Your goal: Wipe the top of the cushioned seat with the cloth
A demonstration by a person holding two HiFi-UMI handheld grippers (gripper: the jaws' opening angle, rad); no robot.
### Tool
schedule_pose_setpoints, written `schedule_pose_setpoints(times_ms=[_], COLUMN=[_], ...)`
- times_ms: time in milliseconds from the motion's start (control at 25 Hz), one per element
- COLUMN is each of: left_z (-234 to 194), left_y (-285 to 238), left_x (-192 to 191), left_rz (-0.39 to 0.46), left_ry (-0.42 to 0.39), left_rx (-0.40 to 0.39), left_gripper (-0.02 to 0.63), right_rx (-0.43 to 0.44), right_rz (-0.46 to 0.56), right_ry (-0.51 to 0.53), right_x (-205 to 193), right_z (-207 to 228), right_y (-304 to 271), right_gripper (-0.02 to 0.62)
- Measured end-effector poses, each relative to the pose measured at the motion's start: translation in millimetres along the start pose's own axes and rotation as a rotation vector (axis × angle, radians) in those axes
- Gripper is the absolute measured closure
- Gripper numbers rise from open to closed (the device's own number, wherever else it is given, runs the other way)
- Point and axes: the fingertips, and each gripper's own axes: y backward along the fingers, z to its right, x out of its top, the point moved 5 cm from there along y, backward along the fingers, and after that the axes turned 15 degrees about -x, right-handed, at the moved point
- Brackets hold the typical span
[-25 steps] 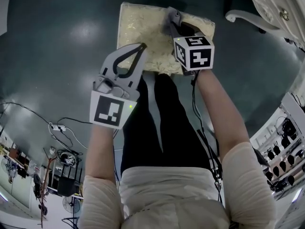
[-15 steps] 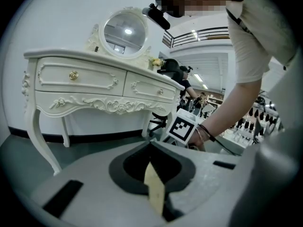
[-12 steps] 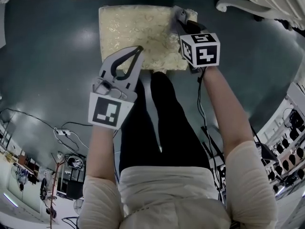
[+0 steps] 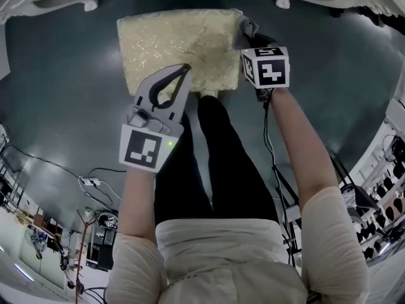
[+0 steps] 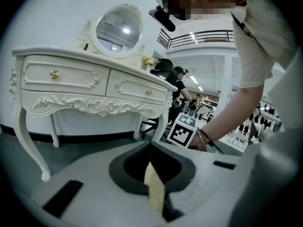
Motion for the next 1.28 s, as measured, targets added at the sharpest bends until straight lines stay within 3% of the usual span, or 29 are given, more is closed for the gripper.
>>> schedule_pose_setpoints(times_ms=[200, 360, 600, 960, 1280], left_z=[4, 5, -19, -75, -108], left_y=[5, 21, 73, 166, 208], left_x=[5, -5, -29, -64, -81], left_rz=[0.026, 0.014, -0.015, -0.035, -0.043], left_ry=[0.007, 0.02, 0.015, 0.028, 0.053], left_rx=[-0.004, -0.02, -0.035, 0.004, 0.017], left_gripper=[0.605, 0.606, 0.606, 0.604, 0.606], right_rx=[-0.03, -0.023, 0.053, 0.153, 0.205], right_rz=[0.0, 0.019, 0.039, 0.024, 0.002], right_ry=[0.003, 0.007, 0.011, 0.002, 0.037], right_x=[4, 11, 25, 44, 57], right_z=[1, -24, -108, -244, -310], right_y=[21, 40, 52, 44, 34], right_gripper=[0.568, 0.568, 0.568, 0.568, 0.568])
